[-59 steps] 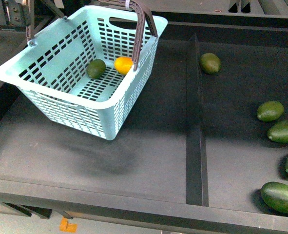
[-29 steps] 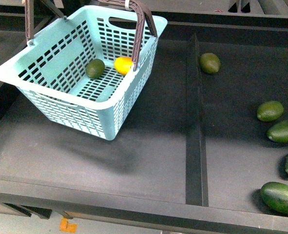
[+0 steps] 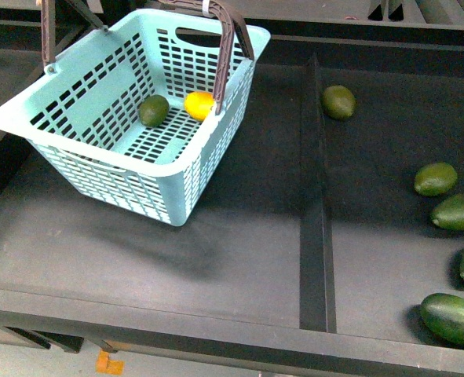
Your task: Pick mango and avocado into basket
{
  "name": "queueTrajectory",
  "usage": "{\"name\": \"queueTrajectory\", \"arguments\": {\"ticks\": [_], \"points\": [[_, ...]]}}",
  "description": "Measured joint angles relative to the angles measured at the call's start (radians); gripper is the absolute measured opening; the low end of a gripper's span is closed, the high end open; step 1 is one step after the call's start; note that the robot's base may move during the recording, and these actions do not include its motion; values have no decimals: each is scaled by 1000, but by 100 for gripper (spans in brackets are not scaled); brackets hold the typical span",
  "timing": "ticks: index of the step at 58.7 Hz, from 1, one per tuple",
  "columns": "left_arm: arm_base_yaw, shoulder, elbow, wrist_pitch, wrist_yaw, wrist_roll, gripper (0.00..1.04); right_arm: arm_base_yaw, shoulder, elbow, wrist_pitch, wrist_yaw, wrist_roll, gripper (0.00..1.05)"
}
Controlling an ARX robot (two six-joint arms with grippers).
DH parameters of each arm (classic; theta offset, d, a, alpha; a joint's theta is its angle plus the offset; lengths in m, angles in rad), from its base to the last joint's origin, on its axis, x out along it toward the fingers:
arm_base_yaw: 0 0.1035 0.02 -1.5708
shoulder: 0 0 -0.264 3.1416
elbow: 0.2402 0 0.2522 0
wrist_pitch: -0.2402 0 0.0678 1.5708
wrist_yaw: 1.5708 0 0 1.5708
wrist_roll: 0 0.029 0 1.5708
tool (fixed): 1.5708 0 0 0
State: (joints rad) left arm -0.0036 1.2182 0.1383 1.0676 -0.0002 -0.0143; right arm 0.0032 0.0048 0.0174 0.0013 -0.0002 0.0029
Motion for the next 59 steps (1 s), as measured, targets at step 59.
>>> {"name": "queueTrajectory", "arguments": {"ticks": [59], "points": [[0,-856,-124,-706,0,3,2,0,0,0,0,0,0,96]]}}
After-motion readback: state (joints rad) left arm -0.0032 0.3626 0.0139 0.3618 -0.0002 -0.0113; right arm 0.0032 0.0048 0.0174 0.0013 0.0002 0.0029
